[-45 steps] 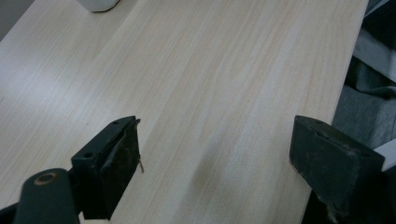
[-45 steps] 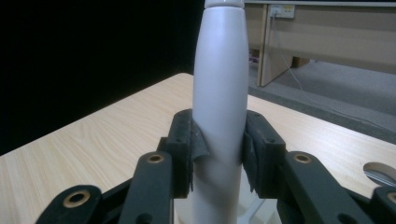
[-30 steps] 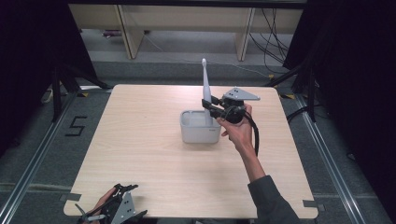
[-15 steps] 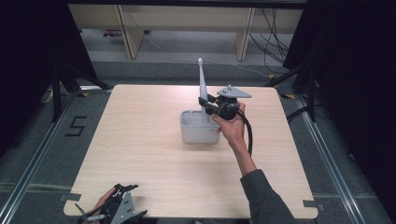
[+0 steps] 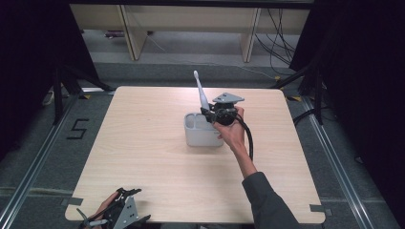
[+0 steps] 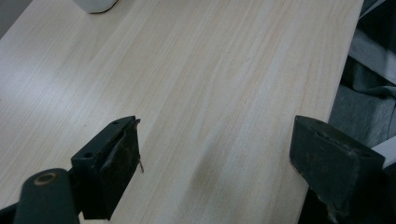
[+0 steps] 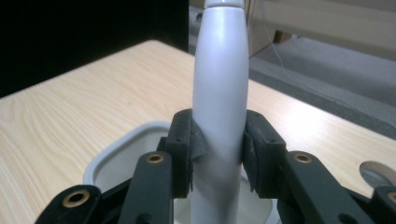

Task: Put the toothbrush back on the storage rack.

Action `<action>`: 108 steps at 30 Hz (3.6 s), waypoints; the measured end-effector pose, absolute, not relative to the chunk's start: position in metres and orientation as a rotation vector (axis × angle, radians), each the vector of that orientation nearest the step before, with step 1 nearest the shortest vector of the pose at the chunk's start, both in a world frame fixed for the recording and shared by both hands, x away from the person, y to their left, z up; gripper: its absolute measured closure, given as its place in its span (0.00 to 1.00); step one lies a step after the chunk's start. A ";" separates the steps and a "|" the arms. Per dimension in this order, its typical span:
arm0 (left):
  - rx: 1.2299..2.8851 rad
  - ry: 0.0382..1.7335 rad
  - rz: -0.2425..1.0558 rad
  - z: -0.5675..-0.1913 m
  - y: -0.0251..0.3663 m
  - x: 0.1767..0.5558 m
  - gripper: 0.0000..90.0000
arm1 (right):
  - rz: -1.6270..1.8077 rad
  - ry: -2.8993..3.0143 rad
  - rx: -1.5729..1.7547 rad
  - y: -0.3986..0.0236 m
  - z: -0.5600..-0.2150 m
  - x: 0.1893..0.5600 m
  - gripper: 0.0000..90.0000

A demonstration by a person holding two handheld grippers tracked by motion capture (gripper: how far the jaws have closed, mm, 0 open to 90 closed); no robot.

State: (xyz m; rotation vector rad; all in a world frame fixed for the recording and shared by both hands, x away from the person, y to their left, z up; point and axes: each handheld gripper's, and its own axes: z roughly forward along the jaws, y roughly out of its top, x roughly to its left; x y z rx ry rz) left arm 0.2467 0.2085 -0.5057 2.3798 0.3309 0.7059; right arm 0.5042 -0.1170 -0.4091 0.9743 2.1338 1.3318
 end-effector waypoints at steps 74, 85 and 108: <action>2.388 0.337 0.715 -0.506 0.208 0.247 0.17 | 1.251 2.235 0.940 -0.121 -0.410 0.472 0.42; 2.394 0.337 0.709 -0.506 0.208 0.247 0.17 | 1.282 2.215 0.955 -0.136 -0.407 0.457 0.40; 2.377 0.331 0.698 -0.505 0.209 0.246 0.17 | 1.258 2.223 0.967 -0.162 -0.403 0.441 0.38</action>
